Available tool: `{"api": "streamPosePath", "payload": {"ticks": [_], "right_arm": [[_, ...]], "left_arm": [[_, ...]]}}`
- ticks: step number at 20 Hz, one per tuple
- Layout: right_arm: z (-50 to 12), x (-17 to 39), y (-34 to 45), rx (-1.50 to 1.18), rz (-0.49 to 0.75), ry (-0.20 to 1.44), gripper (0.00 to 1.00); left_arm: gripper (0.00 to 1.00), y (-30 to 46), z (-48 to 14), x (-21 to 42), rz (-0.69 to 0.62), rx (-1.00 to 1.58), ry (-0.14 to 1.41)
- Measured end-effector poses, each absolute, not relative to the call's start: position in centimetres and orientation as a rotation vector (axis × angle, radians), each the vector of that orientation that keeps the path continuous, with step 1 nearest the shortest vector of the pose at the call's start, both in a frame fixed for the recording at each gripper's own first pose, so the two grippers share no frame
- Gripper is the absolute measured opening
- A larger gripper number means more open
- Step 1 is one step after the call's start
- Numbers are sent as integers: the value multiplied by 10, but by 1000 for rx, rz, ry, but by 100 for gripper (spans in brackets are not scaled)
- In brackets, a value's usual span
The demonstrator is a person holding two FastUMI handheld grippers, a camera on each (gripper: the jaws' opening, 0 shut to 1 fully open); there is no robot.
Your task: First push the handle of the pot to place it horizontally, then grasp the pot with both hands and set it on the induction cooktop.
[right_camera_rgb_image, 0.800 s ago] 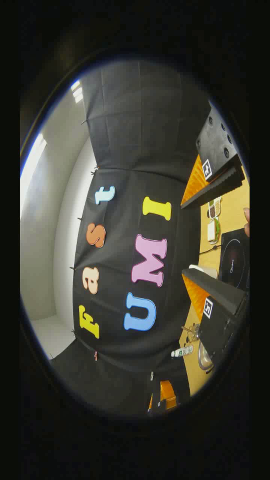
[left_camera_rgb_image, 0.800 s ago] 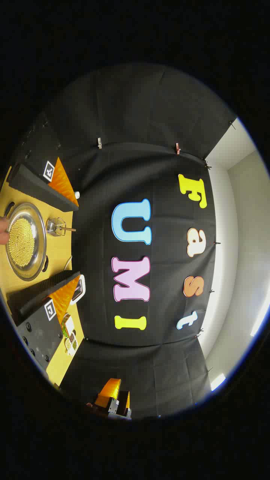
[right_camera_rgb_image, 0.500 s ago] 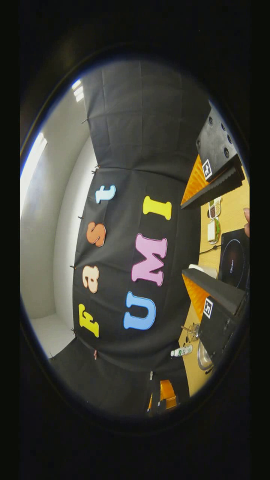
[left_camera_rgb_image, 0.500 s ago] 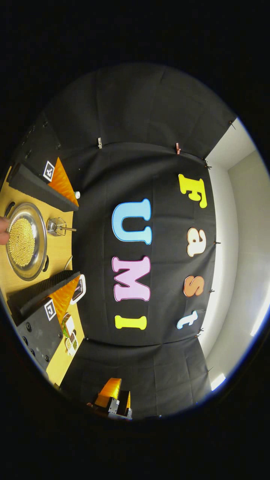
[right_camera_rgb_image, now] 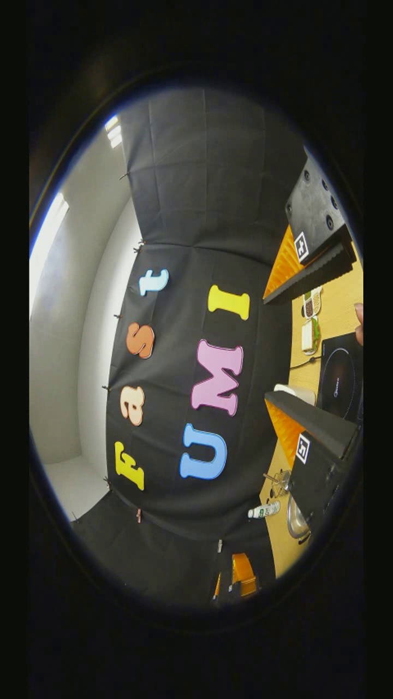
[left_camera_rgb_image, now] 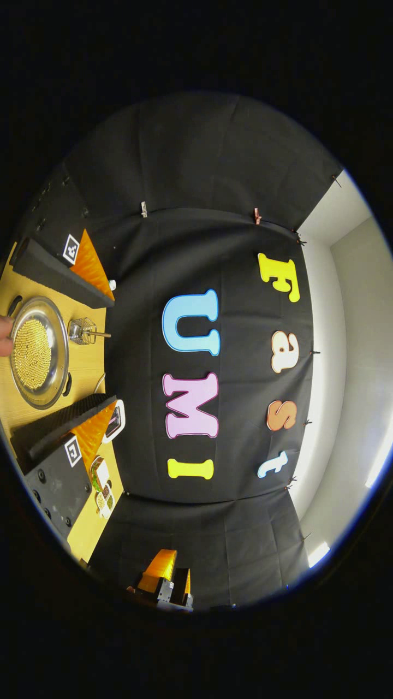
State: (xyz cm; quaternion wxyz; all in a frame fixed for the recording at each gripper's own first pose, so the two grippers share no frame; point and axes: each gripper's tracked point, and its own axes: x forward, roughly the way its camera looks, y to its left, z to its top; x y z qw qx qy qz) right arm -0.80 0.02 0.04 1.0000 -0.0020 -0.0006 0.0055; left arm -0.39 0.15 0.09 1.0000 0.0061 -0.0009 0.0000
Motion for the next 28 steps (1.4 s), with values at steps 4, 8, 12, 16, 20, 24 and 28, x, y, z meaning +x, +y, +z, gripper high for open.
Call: {"api": "streamPosePath", "payload": {"ticks": [4,8,12,16,20,24,28], "right_arm": [[0,-9,-1,-8,11,-2,97],[1,-13,-3,-13,8,-7,98],[1,-16,-4,-21,9,-9,97],[0,-21,-6,-30,7,-6,97],[-2,-24,-6,-34,8,-2,97],[-6,-24,-5,-36,12,8,97],[-9,-26,-5,-51,18,12,95]], "left_arm": [[98,0,3,-5,-9,14,-9],[96,-5,7,-12,-44,2,-19],[24,-13,8,-21,-86,14,-16],[5,-21,-12,-22,-131,13,72],[5,-23,-40,-24,-163,-11,190],[5,-30,-80,-32,-228,-29,342],[5,-29,-128,-46,-258,-33,501]]}}
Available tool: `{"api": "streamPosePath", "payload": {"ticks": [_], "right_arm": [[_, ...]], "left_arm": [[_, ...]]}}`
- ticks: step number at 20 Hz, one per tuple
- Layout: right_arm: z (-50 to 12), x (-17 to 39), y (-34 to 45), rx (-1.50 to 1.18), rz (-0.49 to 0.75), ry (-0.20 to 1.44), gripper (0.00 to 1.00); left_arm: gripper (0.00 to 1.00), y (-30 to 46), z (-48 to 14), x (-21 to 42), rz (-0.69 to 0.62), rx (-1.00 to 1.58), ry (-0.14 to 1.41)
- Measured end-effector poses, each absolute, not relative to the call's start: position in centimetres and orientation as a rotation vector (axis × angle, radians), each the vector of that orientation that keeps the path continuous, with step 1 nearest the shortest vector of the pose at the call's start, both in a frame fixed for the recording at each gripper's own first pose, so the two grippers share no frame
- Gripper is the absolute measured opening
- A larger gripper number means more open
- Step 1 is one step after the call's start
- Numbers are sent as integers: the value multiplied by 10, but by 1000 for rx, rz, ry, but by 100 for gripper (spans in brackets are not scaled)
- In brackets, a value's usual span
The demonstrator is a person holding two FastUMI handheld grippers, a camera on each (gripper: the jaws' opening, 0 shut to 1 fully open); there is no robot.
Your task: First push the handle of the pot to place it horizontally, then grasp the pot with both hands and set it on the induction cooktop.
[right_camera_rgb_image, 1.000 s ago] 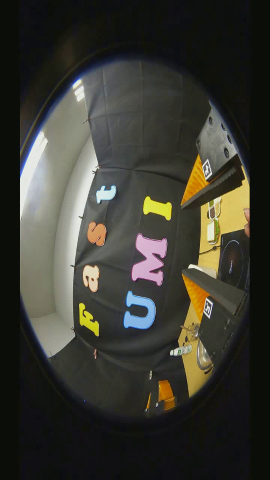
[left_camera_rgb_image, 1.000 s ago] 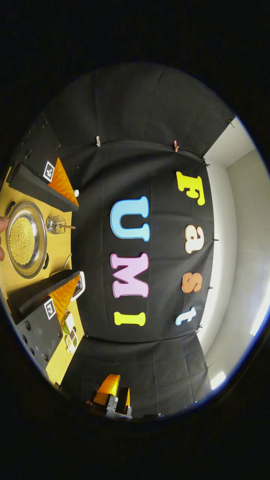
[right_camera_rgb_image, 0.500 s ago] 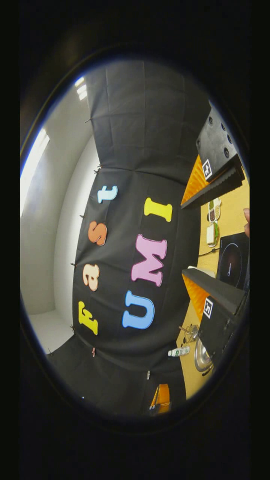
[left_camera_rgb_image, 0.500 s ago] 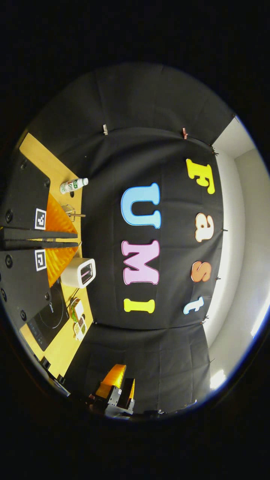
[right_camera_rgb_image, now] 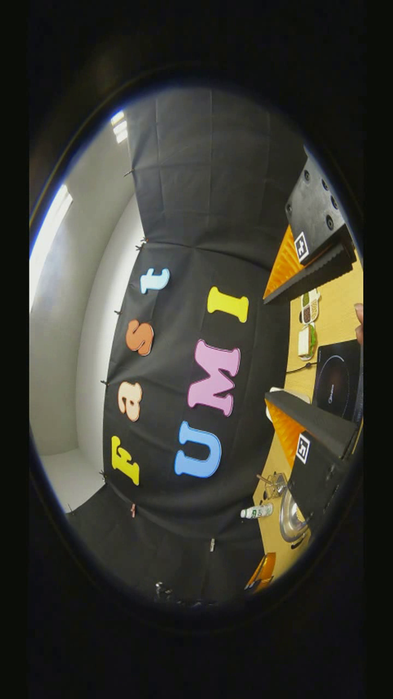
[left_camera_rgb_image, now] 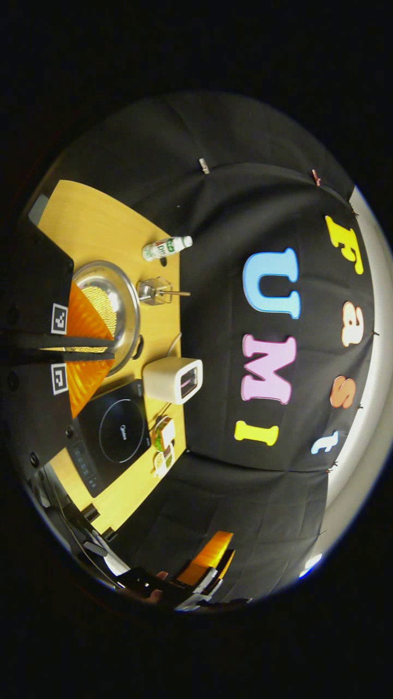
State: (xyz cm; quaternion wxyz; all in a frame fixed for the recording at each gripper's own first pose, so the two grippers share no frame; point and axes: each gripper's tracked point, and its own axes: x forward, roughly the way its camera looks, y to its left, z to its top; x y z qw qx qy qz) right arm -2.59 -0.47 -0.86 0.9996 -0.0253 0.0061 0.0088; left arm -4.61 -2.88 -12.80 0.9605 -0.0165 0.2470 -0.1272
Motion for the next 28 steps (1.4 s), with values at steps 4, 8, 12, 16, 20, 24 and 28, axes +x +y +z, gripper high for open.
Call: {"api": "streamPosePath", "payload": {"ticks": [4,8,12,16,20,24,28], "right_arm": [[-13,-26,-7,-53,15,19,97],[-17,-24,-9,-42,8,26,97],[-19,-23,-9,-46,6,34,98],[-21,-23,-10,-51,3,35,97],[-24,-22,-10,-67,-2,41,97],[-27,-19,-12,-82,-19,47,97],[-30,-18,-9,-88,-33,52,97]], "left_arm": [[5,-28,-172,-63,-291,-98,656],[5,-25,-217,-87,-338,-107,823],[5,-24,-249,-100,-364,-159,927],[5,-19,-281,-102,-374,-193,1002],[5,-5,-300,-85,-392,-209,1047],[5,14,-319,-69,-389,-199,1123],[5,21,-334,-53,-386,-174,1167]]}}
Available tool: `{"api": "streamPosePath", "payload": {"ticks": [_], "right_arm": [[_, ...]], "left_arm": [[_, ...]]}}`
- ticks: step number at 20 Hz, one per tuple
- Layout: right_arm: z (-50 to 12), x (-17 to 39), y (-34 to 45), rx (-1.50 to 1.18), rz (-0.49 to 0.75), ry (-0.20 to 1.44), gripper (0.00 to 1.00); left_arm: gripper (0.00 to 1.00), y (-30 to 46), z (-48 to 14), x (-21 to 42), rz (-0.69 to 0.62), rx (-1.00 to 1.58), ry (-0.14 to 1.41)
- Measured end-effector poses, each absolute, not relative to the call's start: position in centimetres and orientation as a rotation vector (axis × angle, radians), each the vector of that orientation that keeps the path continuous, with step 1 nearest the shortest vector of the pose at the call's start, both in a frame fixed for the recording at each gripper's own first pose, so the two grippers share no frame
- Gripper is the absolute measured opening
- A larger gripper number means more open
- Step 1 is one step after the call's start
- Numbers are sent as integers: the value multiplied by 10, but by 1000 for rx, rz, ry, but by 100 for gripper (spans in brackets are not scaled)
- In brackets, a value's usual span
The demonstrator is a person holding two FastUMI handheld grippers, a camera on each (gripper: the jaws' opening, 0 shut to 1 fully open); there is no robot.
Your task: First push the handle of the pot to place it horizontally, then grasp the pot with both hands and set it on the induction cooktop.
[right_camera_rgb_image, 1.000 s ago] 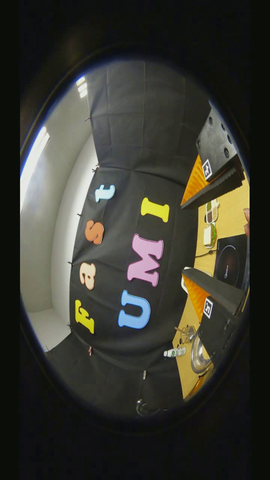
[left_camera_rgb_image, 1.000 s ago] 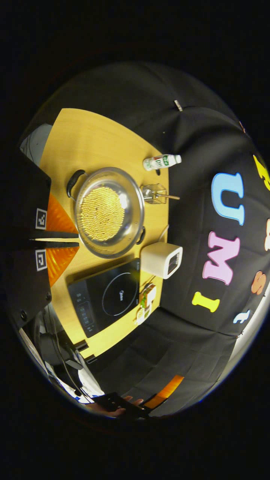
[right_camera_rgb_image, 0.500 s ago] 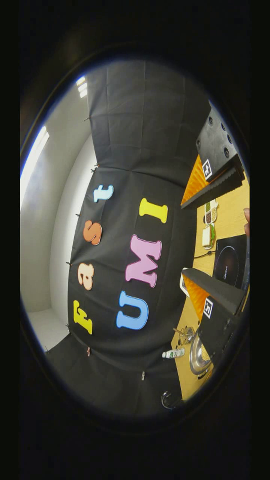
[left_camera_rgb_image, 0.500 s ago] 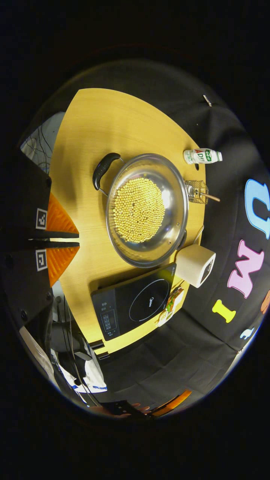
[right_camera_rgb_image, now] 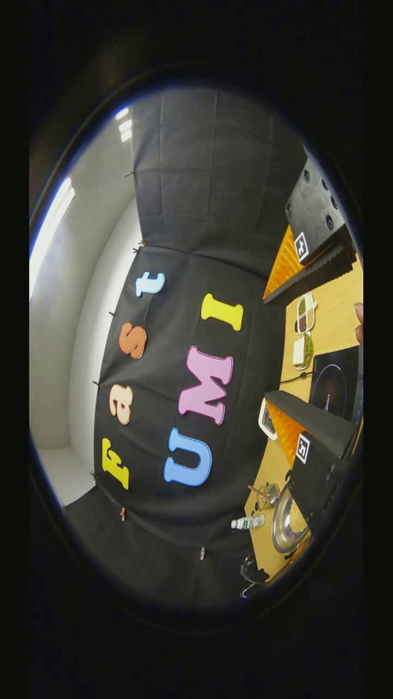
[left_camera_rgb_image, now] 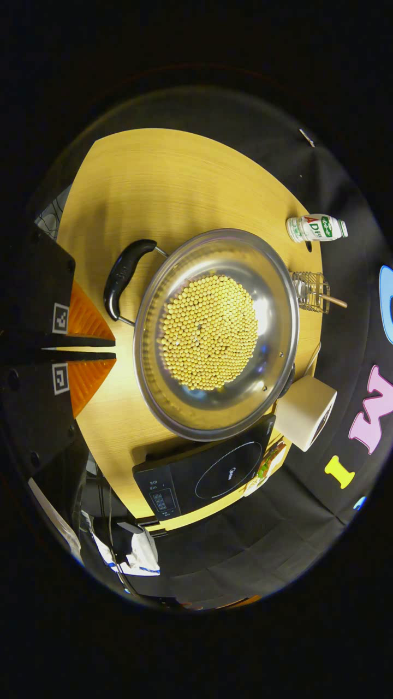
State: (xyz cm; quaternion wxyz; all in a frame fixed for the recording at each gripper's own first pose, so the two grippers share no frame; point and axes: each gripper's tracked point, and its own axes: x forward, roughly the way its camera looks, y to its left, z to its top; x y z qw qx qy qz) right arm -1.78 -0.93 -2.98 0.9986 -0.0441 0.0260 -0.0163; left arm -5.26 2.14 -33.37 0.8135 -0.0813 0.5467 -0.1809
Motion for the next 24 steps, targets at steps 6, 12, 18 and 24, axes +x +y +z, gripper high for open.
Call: {"api": "streamPosePath", "payload": {"ticks": [6,12,18,24], "right_arm": [[-35,-16,-5,-97,-47,66,98],[-39,-14,-2,-98,-60,76,98],[-48,-13,3,-98,-65,98,98],[-49,-14,9,-105,-67,106,98]], "left_arm": [[5,25,-343,-39,-391,-96,1191],[5,49,-348,-29,-377,19,1184],[5,85,-359,-15,-318,54,1166],[5,120,-365,3,-243,57,1148]]}}
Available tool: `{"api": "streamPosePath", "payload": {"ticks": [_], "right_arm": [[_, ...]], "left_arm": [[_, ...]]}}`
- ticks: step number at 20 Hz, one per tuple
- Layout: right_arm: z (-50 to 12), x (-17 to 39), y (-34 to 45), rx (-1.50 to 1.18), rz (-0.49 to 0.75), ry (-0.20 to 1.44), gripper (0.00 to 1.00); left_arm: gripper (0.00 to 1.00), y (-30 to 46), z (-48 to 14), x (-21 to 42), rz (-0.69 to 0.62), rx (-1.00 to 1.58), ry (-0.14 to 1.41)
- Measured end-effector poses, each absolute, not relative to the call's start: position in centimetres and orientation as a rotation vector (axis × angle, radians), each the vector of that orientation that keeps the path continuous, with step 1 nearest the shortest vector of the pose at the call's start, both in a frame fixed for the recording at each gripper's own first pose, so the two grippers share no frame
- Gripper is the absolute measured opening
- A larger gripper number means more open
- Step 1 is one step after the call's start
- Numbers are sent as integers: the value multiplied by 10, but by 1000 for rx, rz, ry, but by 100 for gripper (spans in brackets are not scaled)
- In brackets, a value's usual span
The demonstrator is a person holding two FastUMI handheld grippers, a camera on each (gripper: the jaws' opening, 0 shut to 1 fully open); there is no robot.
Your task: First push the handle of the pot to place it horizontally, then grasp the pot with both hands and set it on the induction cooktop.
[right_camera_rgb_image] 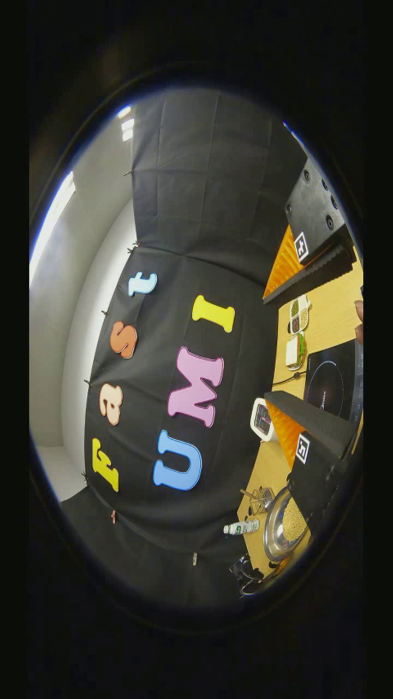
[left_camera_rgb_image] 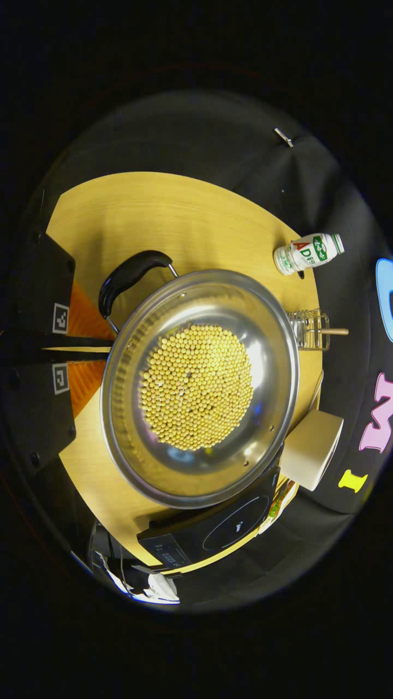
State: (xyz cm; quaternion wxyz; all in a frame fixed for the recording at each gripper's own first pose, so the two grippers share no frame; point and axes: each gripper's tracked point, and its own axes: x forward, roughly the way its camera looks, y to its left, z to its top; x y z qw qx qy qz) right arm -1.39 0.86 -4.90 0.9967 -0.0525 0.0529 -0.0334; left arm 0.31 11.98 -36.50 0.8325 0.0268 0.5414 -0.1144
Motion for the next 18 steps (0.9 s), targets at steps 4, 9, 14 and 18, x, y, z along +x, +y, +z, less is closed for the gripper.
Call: {"api": "streamPosePath", "payload": {"ticks": [4,9,14,18], "right_arm": [[-47,-12,19,-103,-58,106,97],[-48,-9,28,-123,-47,112,98],[-53,-6,33,-139,-51,131,98],[-57,-6,33,-147,-57,141,98]], "left_arm": [[5,142,-368,19,-191,57,1139],[5,165,-375,49,-123,4,1122],[5,179,-377,80,-94,6,1106],[5,187,-381,106,-80,25,1090]]}}
